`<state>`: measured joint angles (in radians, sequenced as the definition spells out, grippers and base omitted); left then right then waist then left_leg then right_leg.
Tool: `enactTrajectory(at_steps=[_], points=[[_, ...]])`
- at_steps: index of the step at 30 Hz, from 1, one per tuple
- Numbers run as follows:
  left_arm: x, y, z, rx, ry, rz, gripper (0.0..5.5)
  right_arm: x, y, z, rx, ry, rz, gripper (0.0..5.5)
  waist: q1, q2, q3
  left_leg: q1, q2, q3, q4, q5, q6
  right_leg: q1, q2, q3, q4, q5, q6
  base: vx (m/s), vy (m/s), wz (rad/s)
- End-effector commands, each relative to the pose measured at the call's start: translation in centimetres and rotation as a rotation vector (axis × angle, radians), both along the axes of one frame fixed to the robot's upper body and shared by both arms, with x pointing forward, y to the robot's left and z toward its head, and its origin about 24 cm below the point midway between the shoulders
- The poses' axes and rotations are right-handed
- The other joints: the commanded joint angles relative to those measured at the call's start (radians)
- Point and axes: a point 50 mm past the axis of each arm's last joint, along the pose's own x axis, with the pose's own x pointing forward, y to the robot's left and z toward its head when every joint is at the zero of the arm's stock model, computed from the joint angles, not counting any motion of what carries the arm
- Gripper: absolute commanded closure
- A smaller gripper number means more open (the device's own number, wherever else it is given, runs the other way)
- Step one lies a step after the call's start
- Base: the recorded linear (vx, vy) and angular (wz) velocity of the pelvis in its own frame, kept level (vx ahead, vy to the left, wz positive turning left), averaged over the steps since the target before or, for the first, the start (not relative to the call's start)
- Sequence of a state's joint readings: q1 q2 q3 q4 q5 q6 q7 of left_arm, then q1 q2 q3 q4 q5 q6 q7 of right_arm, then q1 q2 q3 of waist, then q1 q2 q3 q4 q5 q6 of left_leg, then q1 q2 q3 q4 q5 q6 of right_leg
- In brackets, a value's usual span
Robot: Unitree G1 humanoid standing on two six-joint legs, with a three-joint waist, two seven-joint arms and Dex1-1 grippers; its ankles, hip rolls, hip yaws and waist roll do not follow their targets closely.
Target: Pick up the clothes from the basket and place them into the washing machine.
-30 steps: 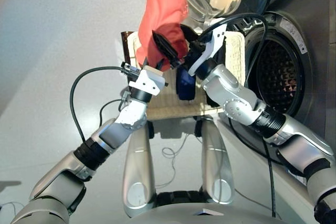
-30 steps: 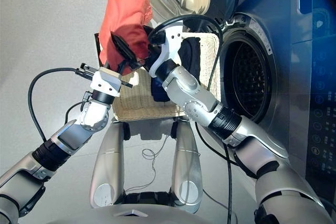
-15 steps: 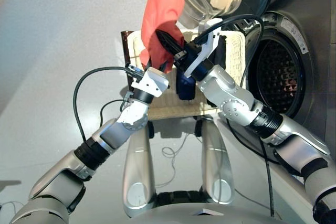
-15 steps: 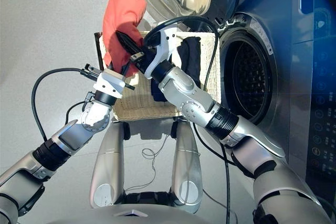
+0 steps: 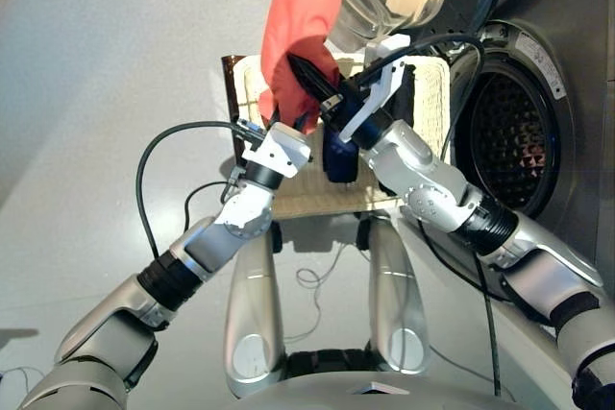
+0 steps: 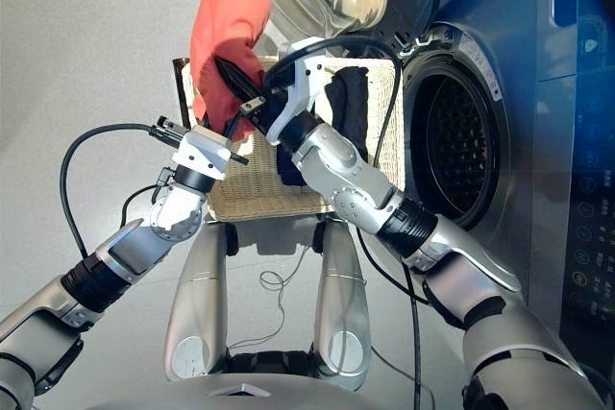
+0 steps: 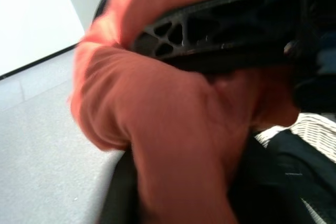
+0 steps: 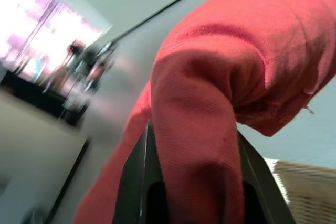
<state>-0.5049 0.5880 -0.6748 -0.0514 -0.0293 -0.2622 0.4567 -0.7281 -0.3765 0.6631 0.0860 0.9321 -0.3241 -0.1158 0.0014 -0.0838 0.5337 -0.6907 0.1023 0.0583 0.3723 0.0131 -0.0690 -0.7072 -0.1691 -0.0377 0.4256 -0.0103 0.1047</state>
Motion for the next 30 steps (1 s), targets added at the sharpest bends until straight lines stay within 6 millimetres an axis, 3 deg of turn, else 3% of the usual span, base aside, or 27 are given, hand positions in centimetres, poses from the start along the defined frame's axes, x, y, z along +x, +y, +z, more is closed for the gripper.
enactTrajectory(at_steps=[1,5,12,23,30], points=[[-3.3,-2.5,4.8,-0.162,-0.241,-0.191,0.00,-0.2,-2.8,1.4,0.052,-0.121,-0.221,5.50,-0.021,0.064,-0.014,-0.002,-0.058,0.015,0.039,-0.060,0.055,-0.027,0.018,0.026,-0.011,0.024,-0.011,0.000,0.000,0.000],[-3.8,-2.7,4.8,-0.195,-0.248,-0.223,0.00,1.0,-5.2,-1.0,-0.042,-0.082,-0.429,5.50,-0.026,0.068,-0.014,-0.009,-0.060,0.010,0.046,-0.062,0.057,-0.032,0.019,0.027,-0.006,0.022,-0.010,0.000,0.000,0.000],[-4.3,-3.4,5.1,-0.224,-0.259,-0.270,0.00,3.1,-8.8,-4.0,-0.024,0.060,-0.732,5.50,-0.027,0.081,-0.014,-0.027,-0.061,0.004,0.064,-0.068,0.059,-0.046,0.021,0.032,0.006,0.018,-0.011,0.000,0.000,0.000],[-4.5,-3.6,6.0,-0.262,-0.264,-0.311,0.00,5.0,-14.1,-7.0,0.110,0.323,-1.093,5.50,-0.022,0.101,-0.014,-0.061,-0.075,-0.006,0.111,-0.089,0.060,-0.077,0.019,0.041,0.057,-0.005,-0.014,0.000,0.000,0.000],[-4.5,-3.7,7.2,-0.325,-0.281,-0.323,0.00,5.7,-17.1,-6.7,0.105,0.381,-1.264,5.50,-0.015,0.106,-0.014,-0.120,-0.083,-0.016,0.168,-0.106,0.063,-0.126,0.017,0.045,0.110,-0.024,-0.021,0.000,0.000,0.000]])
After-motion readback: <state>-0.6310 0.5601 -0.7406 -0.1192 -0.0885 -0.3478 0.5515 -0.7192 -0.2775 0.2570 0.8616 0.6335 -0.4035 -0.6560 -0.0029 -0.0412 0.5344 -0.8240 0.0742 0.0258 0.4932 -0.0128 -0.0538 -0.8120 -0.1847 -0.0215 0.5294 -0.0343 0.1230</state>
